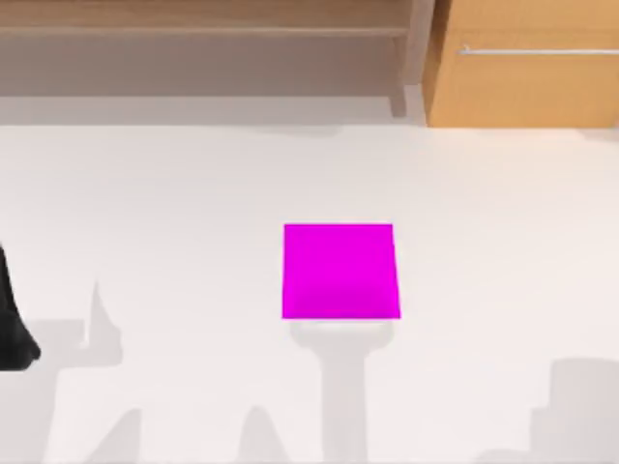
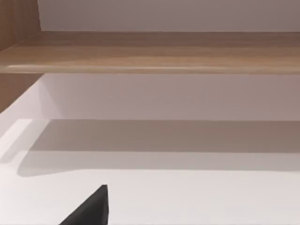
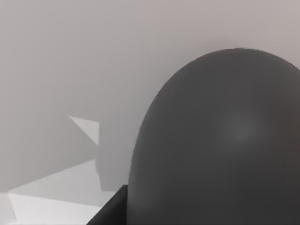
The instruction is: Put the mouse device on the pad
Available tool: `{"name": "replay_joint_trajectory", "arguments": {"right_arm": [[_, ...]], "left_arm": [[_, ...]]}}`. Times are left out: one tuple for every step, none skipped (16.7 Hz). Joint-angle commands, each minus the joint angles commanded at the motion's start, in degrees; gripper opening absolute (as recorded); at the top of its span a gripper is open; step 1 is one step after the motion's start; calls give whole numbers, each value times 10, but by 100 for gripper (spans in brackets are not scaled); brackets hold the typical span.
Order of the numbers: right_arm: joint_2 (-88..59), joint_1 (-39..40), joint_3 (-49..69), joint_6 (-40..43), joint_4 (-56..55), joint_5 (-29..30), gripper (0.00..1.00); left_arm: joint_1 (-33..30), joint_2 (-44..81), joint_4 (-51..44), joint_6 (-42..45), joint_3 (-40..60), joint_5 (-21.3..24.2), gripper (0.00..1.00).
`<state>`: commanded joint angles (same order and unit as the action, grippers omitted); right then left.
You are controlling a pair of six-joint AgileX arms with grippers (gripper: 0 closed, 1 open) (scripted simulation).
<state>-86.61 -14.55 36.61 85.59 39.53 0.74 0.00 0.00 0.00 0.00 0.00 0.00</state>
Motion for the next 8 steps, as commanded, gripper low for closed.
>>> {"name": "replay_joint_trajectory", "arguments": {"right_arm": [[0, 0, 1, 0, 2, 0, 0], [3, -1, 7, 1, 9, 0, 0], [7, -2, 17, 2, 23, 0, 0], [13, -2, 30, 4, 42, 0, 0], [21, -2, 45, 5, 67, 0, 0], [29, -3, 60, 6, 97, 0, 0], [39, -3, 77, 6, 132, 0, 0], [49, -4, 95, 6, 168, 0, 0]], "left_arm": [[0, 0, 0, 0, 0, 0, 100], [0, 0, 0, 0, 0, 0, 100], [0, 0, 0, 0, 0, 0, 100], [0, 0, 0, 0, 0, 0, 100], [0, 0, 0, 0, 0, 0, 100], [0, 0, 0, 0, 0, 0, 100], [0, 0, 0, 0, 0, 0, 100], [0, 0, 0, 0, 0, 0, 100]]}}
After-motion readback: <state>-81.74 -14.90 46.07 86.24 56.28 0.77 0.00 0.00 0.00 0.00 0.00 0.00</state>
